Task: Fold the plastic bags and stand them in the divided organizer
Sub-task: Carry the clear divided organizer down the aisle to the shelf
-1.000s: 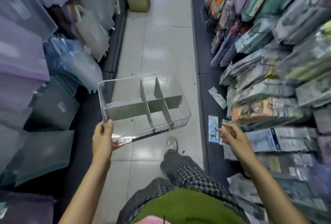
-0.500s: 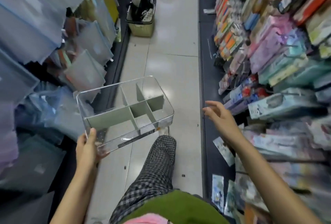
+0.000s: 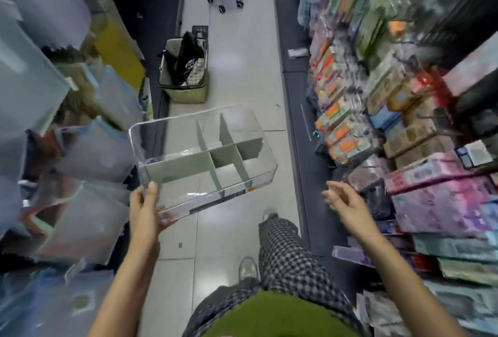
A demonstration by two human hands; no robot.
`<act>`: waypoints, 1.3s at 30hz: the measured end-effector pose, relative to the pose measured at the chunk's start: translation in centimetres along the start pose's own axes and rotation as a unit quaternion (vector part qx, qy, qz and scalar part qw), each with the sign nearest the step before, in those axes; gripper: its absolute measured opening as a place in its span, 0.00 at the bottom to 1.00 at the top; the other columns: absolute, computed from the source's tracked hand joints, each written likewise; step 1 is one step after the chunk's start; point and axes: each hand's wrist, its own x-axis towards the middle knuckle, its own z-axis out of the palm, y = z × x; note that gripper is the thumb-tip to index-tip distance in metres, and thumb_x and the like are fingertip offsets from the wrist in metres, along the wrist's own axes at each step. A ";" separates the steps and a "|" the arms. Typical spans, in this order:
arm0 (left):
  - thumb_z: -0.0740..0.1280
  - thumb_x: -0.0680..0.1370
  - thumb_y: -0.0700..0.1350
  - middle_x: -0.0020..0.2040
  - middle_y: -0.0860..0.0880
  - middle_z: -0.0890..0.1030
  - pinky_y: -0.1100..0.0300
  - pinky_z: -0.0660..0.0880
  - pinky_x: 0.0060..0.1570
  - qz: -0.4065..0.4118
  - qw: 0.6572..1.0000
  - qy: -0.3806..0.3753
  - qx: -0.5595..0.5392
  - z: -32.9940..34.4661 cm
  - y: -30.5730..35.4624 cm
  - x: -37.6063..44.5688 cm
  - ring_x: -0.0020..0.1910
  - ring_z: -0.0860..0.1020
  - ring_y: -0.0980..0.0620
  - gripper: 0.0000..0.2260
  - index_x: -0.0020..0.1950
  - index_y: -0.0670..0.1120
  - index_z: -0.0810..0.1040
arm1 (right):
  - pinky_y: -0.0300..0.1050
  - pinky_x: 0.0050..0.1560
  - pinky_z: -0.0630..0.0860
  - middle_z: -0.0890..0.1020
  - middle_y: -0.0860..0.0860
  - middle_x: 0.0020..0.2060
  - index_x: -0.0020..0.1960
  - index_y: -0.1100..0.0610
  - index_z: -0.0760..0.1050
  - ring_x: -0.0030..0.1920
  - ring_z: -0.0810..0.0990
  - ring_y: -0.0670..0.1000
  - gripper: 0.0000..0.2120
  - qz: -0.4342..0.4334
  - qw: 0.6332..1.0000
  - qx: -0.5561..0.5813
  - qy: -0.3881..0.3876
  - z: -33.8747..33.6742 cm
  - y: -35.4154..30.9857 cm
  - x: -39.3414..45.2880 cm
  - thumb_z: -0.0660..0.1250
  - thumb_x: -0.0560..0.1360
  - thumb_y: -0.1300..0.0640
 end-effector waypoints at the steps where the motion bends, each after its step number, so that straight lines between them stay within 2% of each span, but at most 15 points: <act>1: 0.62 0.79 0.55 0.39 0.48 0.72 0.53 0.76 0.37 -0.003 1.000 -0.005 -0.001 1.5 1.0 2.2 0.35 0.74 0.48 0.11 0.55 0.51 0.70 | 0.58 0.61 0.73 0.78 0.55 0.56 0.60 0.50 0.71 0.57 0.77 0.55 0.11 0.004 1.000 0.003 0.002 -0.1 -0.8 2.5 0.61 0.78 0.52; 4: 0.63 0.78 0.56 0.44 0.43 0.73 0.48 0.77 0.40 -0.011 1.000 -0.012 -0.001 6.2 3.9 9.2 0.41 0.76 0.43 0.07 0.49 0.54 0.72 | 0.56 0.62 0.72 0.78 0.59 0.55 0.59 0.53 0.71 0.57 0.77 0.57 0.10 0.006 1.000 0.024 0.016 -0.3 -3.7 11.0 0.61 0.78 0.56; 6: 0.63 0.78 0.56 0.48 0.41 0.73 0.48 0.77 0.41 -0.024 1.000 -0.005 -0.001 9.3 6.1 13.8 0.44 0.76 0.41 0.08 0.48 0.53 0.72 | 0.55 0.61 0.72 0.78 0.61 0.54 0.60 0.56 0.72 0.56 0.77 0.59 0.10 0.007 0.999 0.035 0.013 -0.4 -6.3 17.2 0.61 0.79 0.59; 8: 0.63 0.78 0.56 0.45 0.42 0.73 0.46 0.78 0.41 -0.041 0.999 0.011 -0.006 12.2 8.7 17.9 0.42 0.76 0.42 0.10 0.49 0.51 0.71 | 0.55 0.61 0.71 0.79 0.62 0.52 0.60 0.58 0.71 0.55 0.77 0.59 0.10 0.017 0.999 0.042 -0.005 -0.7 -9.5 23.1 0.60 0.79 0.61; 12: 0.63 0.78 0.56 0.49 0.40 0.73 0.35 0.73 0.50 -0.043 0.998 0.043 -0.022 17.8 15.2 25.4 0.47 0.75 0.39 0.10 0.51 0.50 0.71 | 0.52 0.60 0.73 0.80 0.58 0.51 0.56 0.52 0.72 0.52 0.78 0.54 0.08 -0.019 0.999 0.028 -0.042 -1.6 -18.1 34.8 0.62 0.78 0.60; 15: 0.62 0.79 0.56 0.46 0.43 0.74 0.39 0.74 0.51 -0.042 0.997 0.065 -0.028 21.1 19.9 30.7 0.47 0.75 0.41 0.11 0.53 0.50 0.70 | 0.46 0.56 0.74 0.81 0.54 0.50 0.56 0.49 0.72 0.49 0.79 0.49 0.08 -0.053 0.997 0.008 -0.056 -1.7 -24.7 43.1 0.63 0.78 0.57; 17: 0.61 0.79 0.55 0.42 0.45 0.73 0.44 0.74 0.48 -0.041 0.995 0.076 -0.044 23.3 22.4 34.6 0.45 0.74 0.42 0.09 0.48 0.51 0.70 | 0.46 0.56 0.74 0.80 0.54 0.49 0.56 0.49 0.72 0.48 0.79 0.48 0.08 -0.070 0.995 0.013 -0.065 -1.5 -28.8 48.6 0.63 0.78 0.57; 20: 0.59 0.80 0.54 0.41 0.45 0.72 0.53 0.77 0.36 -0.043 0.993 0.087 -0.060 26.8 25.2 41.5 0.40 0.75 0.44 0.07 0.45 0.53 0.69 | 0.44 0.55 0.74 0.80 0.53 0.48 0.54 0.46 0.72 0.47 0.79 0.47 0.08 -0.093 0.993 0.015 -0.067 -0.7 -34.1 56.9 0.62 0.78 0.57; 22: 0.58 0.81 0.53 0.41 0.46 0.72 0.60 0.78 0.27 -0.047 0.993 0.092 -0.064 29.2 26.9 46.8 0.37 0.75 0.47 0.07 0.49 0.51 0.69 | 0.42 0.54 0.74 0.80 0.52 0.49 0.53 0.44 0.72 0.48 0.79 0.47 0.08 -0.101 0.993 0.013 -0.063 0.0 -37.1 62.5 0.62 0.78 0.56; 23: 0.58 0.81 0.54 0.41 0.47 0.73 0.61 0.77 0.26 -0.049 0.992 0.093 -0.064 30.4 27.8 49.6 0.37 0.75 0.48 0.09 0.53 0.49 0.69 | 0.41 0.53 0.74 0.80 0.52 0.49 0.52 0.43 0.72 0.48 0.79 0.46 0.08 -0.102 0.993 0.011 -0.060 0.4 -38.5 65.3 0.62 0.78 0.56; 25: 0.59 0.81 0.54 0.44 0.48 0.74 0.58 0.78 0.29 -0.053 0.993 0.087 -0.064 32.8 30.0 55.4 0.39 0.77 0.46 0.11 0.57 0.48 0.67 | 0.40 0.51 0.73 0.80 0.53 0.49 0.54 0.46 0.72 0.47 0.79 0.47 0.08 -0.096 0.994 0.007 -0.053 1.3 -41.3 70.5 0.62 0.78 0.58; 30: 0.60 0.80 0.55 0.46 0.47 0.74 0.47 0.77 0.42 -0.066 0.993 0.085 -0.050 38.3 37.3 68.9 0.46 0.75 0.41 0.18 0.62 0.43 0.66 | 0.48 0.56 0.73 0.80 0.52 0.49 0.58 0.54 0.72 0.49 0.79 0.50 0.08 -0.055 0.998 0.024 -0.030 3.0 -48.9 81.6 0.61 0.79 0.58; 34: 0.61 0.80 0.54 0.38 0.46 0.70 0.49 0.75 0.37 -0.055 0.993 0.084 -0.053 43.1 44.0 77.8 0.37 0.73 0.44 0.11 0.54 0.47 0.68 | 0.45 0.55 0.73 0.80 0.50 0.49 0.59 0.53 0.71 0.48 0.79 0.46 0.09 -0.050 0.998 0.016 -0.036 3.3 -54.4 89.9 0.61 0.79 0.57; 36: 0.60 0.80 0.54 0.38 0.46 0.70 0.51 0.77 0.36 -0.057 0.993 0.081 -0.056 45.8 46.7 82.1 0.35 0.73 0.45 0.09 0.52 0.49 0.68 | 0.46 0.55 0.73 0.81 0.50 0.49 0.58 0.51 0.72 0.48 0.79 0.47 0.08 -0.044 0.998 0.011 -0.032 3.0 -56.4 94.4 0.61 0.79 0.57; 39: 0.61 0.79 0.55 0.40 0.46 0.73 0.49 0.76 0.40 -0.073 0.992 0.085 -0.064 50.0 49.5 88.5 0.35 0.75 0.44 0.12 0.54 0.48 0.66 | 0.45 0.55 0.74 0.81 0.50 0.49 0.55 0.47 0.72 0.48 0.80 0.46 0.07 -0.038 0.999 0.009 -0.032 2.6 -59.1 102.3 0.61 0.78 0.56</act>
